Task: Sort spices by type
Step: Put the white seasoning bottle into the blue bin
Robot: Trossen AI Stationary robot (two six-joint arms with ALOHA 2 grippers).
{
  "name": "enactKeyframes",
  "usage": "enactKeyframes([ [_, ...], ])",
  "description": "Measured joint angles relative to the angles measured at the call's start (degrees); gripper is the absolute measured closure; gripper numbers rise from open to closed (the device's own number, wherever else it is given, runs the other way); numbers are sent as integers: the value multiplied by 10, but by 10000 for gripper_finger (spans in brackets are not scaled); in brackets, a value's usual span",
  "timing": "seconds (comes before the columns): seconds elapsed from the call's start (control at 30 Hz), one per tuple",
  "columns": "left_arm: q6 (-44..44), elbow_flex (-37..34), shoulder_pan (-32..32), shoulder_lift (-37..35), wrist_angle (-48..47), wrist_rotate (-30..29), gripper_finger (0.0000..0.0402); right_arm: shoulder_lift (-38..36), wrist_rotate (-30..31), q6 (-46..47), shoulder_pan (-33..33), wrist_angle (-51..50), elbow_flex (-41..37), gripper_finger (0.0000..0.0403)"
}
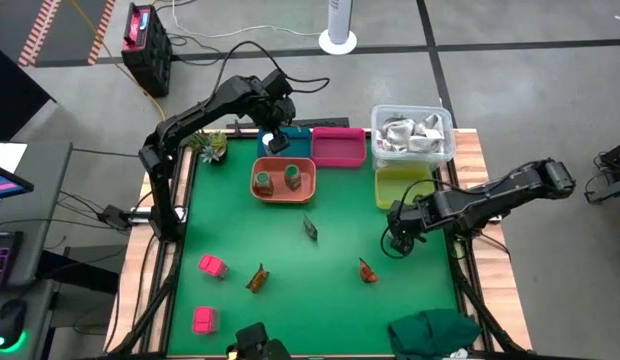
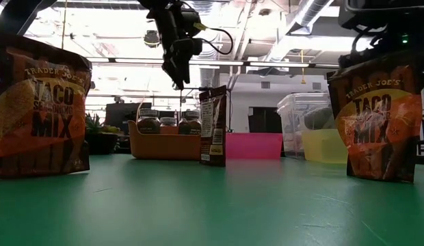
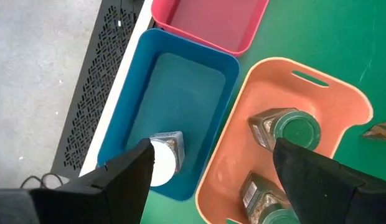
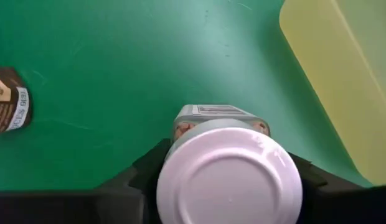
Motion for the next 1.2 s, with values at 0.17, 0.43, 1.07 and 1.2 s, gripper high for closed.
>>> enactKeyframes([
  [0.17,-19,0,-6,0,11,91,88,4,-12,-27,-18,-31,34,182],
  [0.43,12,0,-37,0,37,97,98,13,-12,-110,-91,-50,172,182],
  [1.07,22,-92,-68,-25,81,173,127,294,-46,-424,-229,33,334,173],
  [1.2,21,-168,-65,-65,129,167,132,311,-47,-446,-233,50,334,170],
])
